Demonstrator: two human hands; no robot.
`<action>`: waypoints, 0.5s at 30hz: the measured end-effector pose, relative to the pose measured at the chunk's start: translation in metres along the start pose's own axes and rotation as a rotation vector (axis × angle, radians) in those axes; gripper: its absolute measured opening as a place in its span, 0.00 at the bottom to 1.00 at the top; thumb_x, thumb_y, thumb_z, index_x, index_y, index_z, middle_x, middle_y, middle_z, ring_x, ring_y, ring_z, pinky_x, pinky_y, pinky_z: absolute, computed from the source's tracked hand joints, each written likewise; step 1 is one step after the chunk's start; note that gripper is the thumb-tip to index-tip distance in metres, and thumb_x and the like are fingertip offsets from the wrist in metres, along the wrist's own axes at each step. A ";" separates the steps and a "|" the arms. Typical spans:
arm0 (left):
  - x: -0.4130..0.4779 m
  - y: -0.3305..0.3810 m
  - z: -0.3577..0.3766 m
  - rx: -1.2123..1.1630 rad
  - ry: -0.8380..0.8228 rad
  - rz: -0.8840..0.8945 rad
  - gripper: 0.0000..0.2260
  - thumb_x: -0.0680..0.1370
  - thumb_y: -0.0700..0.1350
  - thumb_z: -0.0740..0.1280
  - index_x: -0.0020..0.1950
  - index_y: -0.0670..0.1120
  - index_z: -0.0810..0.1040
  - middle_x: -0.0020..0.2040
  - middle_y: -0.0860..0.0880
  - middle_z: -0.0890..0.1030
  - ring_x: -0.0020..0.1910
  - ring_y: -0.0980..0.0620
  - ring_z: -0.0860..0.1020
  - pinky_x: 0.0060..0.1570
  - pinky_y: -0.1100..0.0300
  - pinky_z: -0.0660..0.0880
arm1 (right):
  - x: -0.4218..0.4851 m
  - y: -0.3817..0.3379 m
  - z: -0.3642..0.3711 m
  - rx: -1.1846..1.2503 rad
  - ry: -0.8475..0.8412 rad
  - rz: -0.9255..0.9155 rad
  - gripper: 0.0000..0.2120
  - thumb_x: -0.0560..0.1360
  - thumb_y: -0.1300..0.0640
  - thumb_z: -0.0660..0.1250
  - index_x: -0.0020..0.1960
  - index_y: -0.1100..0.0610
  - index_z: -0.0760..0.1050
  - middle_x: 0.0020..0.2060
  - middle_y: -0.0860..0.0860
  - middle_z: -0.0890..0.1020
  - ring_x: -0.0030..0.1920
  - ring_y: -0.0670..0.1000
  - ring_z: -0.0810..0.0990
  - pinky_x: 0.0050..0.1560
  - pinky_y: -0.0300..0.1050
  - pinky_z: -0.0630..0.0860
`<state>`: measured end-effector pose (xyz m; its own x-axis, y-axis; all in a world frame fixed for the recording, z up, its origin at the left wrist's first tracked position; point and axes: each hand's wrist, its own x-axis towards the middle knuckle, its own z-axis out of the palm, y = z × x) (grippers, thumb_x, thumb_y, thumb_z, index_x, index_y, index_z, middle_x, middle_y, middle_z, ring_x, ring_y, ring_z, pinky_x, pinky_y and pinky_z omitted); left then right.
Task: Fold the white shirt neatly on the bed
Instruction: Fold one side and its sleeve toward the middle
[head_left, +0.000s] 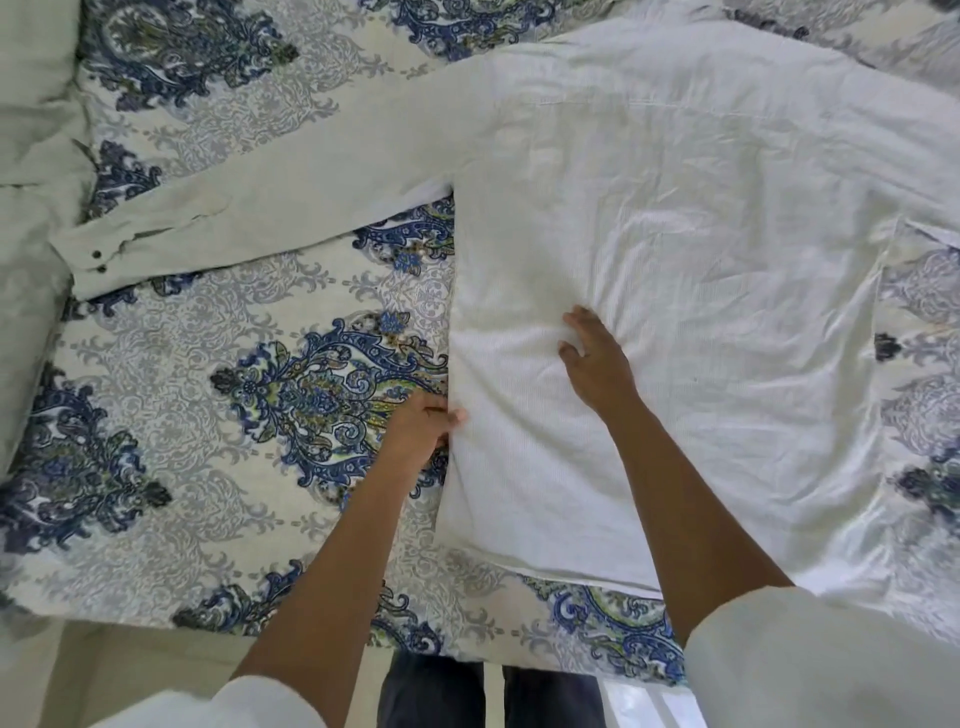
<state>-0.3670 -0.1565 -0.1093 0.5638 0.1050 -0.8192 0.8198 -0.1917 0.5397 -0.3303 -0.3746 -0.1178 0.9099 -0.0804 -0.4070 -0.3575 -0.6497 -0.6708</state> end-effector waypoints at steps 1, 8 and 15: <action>-0.003 -0.011 -0.004 0.058 -0.003 -0.017 0.07 0.73 0.37 0.70 0.39 0.44 0.73 0.45 0.41 0.79 0.44 0.46 0.77 0.49 0.47 0.76 | -0.001 0.000 0.000 -0.006 -0.003 -0.001 0.21 0.79 0.59 0.58 0.72 0.58 0.63 0.74 0.51 0.62 0.75 0.48 0.57 0.74 0.45 0.55; -0.014 -0.034 -0.008 0.072 0.044 -0.008 0.07 0.76 0.34 0.65 0.39 0.42 0.72 0.35 0.45 0.74 0.34 0.49 0.69 0.35 0.58 0.66 | -0.026 0.003 0.002 -0.094 -0.013 -0.002 0.23 0.79 0.58 0.58 0.73 0.59 0.61 0.74 0.54 0.60 0.75 0.52 0.56 0.75 0.52 0.55; -0.018 -0.024 0.000 0.530 0.125 -0.015 0.05 0.77 0.39 0.63 0.43 0.39 0.73 0.43 0.38 0.75 0.42 0.43 0.74 0.43 0.51 0.71 | -0.055 0.015 0.004 -0.203 -0.061 -0.018 0.23 0.79 0.59 0.57 0.73 0.59 0.60 0.75 0.53 0.59 0.76 0.50 0.54 0.75 0.50 0.53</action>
<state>-0.3968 -0.1536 -0.1080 0.5864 0.2205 -0.7794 0.6830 -0.6518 0.3295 -0.3866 -0.3772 -0.1078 0.8993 -0.0256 -0.4366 -0.2859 -0.7899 -0.5425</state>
